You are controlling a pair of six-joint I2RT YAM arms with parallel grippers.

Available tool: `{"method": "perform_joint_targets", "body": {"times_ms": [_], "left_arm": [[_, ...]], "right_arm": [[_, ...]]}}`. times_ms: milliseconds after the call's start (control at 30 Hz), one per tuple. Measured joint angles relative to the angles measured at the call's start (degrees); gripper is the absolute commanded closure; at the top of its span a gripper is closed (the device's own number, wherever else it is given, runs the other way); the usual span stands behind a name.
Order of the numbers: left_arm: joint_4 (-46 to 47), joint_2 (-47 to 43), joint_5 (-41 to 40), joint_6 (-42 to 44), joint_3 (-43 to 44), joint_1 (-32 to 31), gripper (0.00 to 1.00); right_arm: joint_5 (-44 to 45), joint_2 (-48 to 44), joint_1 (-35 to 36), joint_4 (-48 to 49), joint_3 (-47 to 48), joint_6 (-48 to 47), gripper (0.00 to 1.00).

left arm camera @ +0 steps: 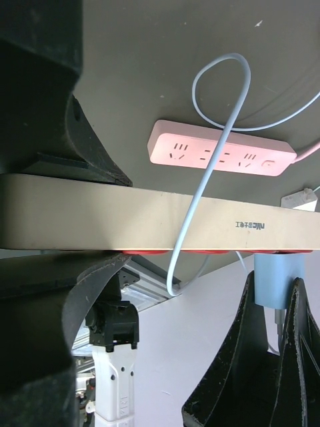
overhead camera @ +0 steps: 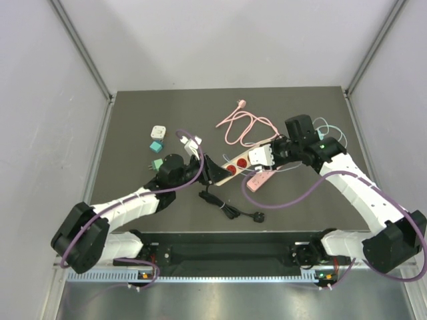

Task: Pull the plug off the socket

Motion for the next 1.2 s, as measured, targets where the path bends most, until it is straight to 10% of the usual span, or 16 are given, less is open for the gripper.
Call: {"method": "perform_joint_targets", "body": {"times_ms": [733,1200], "left_arm": [[-5.3,4.2,0.8,7.1,5.6,0.7,1.00],[-0.9,8.3,9.1,2.9,5.3,3.2,1.00]], "right_arm": [[1.6,12.7,-1.1,-15.5,15.0,-4.7,1.00],[9.4,-6.4,2.9,6.1,-7.8,8.7,1.00]]}}
